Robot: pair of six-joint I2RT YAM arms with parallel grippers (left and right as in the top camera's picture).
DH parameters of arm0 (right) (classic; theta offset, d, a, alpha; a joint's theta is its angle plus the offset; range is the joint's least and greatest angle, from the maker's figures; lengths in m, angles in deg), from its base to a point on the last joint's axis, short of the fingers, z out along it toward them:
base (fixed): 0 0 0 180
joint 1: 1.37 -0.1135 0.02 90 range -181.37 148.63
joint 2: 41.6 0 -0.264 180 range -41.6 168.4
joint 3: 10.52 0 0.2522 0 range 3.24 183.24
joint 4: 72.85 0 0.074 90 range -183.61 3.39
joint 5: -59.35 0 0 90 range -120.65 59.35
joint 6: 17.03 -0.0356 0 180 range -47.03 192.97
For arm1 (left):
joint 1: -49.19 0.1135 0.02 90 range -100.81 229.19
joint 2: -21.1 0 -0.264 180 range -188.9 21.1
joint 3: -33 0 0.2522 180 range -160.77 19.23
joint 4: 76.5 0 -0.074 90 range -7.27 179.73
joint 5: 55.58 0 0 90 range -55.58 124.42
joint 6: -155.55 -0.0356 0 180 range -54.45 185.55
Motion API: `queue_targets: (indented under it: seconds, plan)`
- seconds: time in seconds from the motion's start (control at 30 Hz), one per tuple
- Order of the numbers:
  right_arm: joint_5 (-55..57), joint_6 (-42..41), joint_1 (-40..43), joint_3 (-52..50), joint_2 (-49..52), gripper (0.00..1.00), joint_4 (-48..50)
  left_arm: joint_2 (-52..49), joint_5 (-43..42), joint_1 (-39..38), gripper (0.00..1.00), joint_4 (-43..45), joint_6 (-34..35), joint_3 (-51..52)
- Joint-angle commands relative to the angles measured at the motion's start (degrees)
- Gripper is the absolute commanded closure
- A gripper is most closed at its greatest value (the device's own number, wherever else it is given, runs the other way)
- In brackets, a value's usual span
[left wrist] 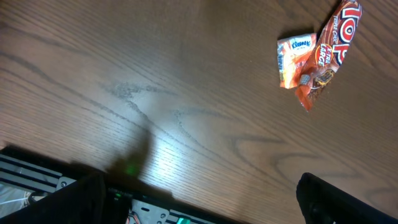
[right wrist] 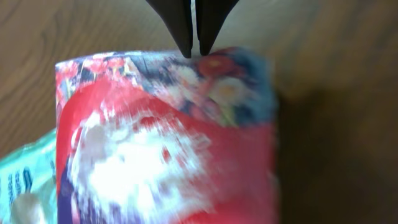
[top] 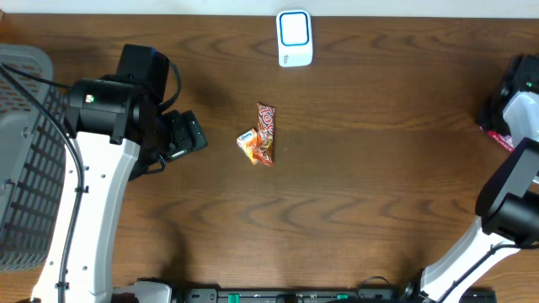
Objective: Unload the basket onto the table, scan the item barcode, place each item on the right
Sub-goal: 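Carry the purple package to the right edge and release it, then reach the right gripper to the red-orange bar and grasp it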
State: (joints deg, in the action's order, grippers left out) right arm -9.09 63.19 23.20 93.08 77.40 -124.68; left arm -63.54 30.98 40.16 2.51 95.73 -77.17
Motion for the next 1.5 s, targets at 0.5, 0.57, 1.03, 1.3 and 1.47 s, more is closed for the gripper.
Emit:
queue_targets:
  seconds: [0.5, 0.57, 1.03, 1.3, 1.47]
  plan:
    - [-11.02, 0.66, 0.07, 1.86, 3.82, 0.99, 6.05, -0.33, 0.98, 0.24, 0.02, -0.37, -0.09, -0.37]
    - [-8.74, 0.68, 1.18, 1.86, 4.42, 0.99, 6.23, -0.33, 0.98, 0.24, 0.02, -0.37, -0.09, -0.37]
    - [-19.52, 4.28, 8.07, 1.97, 3.30, 0.99, 3.13, -0.33, 0.98, 0.24, 0.02, -0.37, -0.09, -0.37]
    - [-49.68, 2.56, 3.32, 2.01, -4.02, 0.67, 6.82, -0.33, 0.98, 0.24, 0.02, -0.37, -0.09, -0.37]
    - [-65.92, -0.72, -3.37, 1.99, -6.03, 0.52, 7.43, -0.33, 0.98, 0.24, 0.02, -0.37, -0.09, -0.37]
